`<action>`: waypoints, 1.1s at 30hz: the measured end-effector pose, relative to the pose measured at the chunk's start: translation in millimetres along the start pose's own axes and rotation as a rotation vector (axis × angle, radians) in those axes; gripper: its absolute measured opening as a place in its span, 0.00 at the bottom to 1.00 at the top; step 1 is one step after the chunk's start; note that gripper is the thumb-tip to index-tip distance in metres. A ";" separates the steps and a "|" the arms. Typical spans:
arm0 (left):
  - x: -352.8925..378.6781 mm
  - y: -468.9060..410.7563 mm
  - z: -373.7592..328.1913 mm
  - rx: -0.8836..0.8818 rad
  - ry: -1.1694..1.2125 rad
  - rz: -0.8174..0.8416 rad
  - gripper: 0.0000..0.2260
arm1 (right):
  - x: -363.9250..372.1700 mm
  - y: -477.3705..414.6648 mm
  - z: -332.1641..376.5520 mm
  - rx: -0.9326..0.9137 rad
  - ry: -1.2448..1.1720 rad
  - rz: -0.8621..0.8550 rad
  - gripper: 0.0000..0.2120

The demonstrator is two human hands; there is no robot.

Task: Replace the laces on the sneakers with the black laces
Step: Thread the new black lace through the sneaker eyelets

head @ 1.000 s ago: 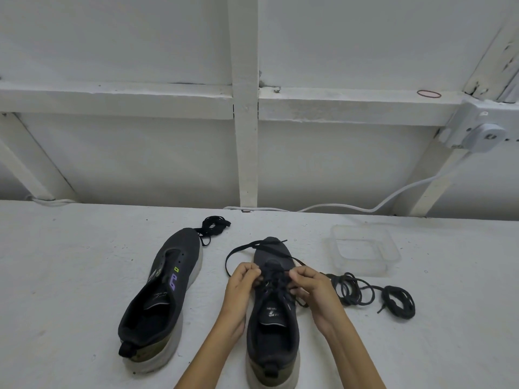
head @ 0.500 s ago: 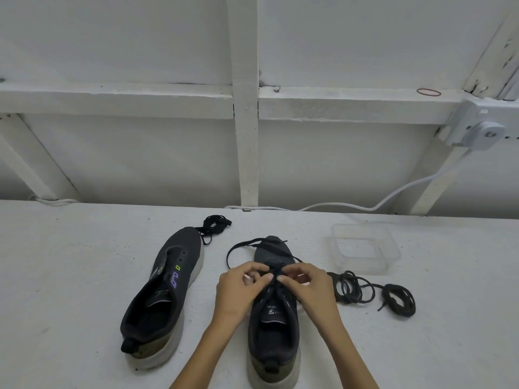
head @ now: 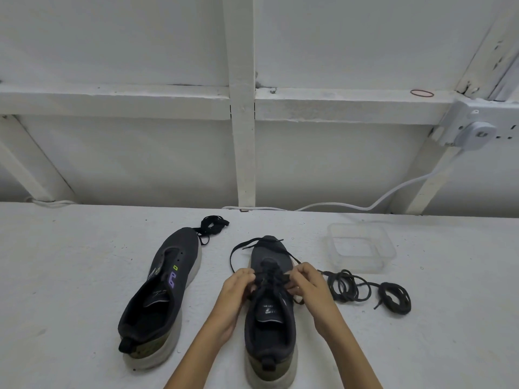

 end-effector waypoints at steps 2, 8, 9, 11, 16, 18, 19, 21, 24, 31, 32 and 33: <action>0.1 1.3 -1.6 0.013 0.019 0.020 0.07 | -2.3 1.8 -0.1 -0.003 -0.011 0.004 0.06; 6.1 -4.0 -16.8 0.085 -0.173 0.010 0.09 | 1.3 2.1 16.0 -0.135 0.151 0.048 0.04; 6.3 -4.1 -17.5 0.101 -0.197 0.012 0.09 | 1.4 2.0 16.5 -0.152 0.169 0.052 0.04; 6.9 -2.9 -15.8 0.105 -0.168 0.019 0.08 | 0.6 1.9 14.0 -0.136 0.147 0.057 0.04; 8.7 1.9 -5.7 -0.020 0.107 -0.017 0.05 | -0.5 0.5 7.8 -0.072 0.107 0.069 0.07; 7.7 3.1 -4.1 -0.070 0.179 -0.020 0.05 | 1.2 0.9 5.3 -0.069 0.093 0.045 0.08; 7.4 3.9 -4.0 -0.083 0.195 -0.011 0.05 | 1.3 1.6 4.4 -0.076 0.095 0.022 0.08; 5.7 4.9 -5.6 -0.084 0.186 0.000 0.05 | 0.1 3.6 4.7 -0.117 0.125 -0.033 0.07; 0.5 8.5 -12.9 -0.025 0.020 -0.038 0.08 | -3.7 9.1 9.2 -0.169 0.151 -0.072 0.06; -4.4 23.5 -21.4 0.113 -0.283 -0.029 0.10 | -2.5 20.4 19.0 -0.215 0.340 -0.008 0.07; -4.2 23.2 -22.5 0.135 -0.333 -0.035 0.09 | -0.7 20.5 19.7 -0.217 0.363 -0.006 0.06; -4.3 22.0 -24.4 0.158 -0.381 -0.045 0.07 | 0.7 20.0 21.1 -0.226 0.392 -0.014 0.05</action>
Point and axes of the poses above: each hand's wrist, its own y-axis away from the middle knuckle, its own x-axis out of the palm, z = x × y, the point moved 5 cm from there along -y, towards the middle knuckle, and after that the axes turned 3 degrees about z, right-handed, at the moved point
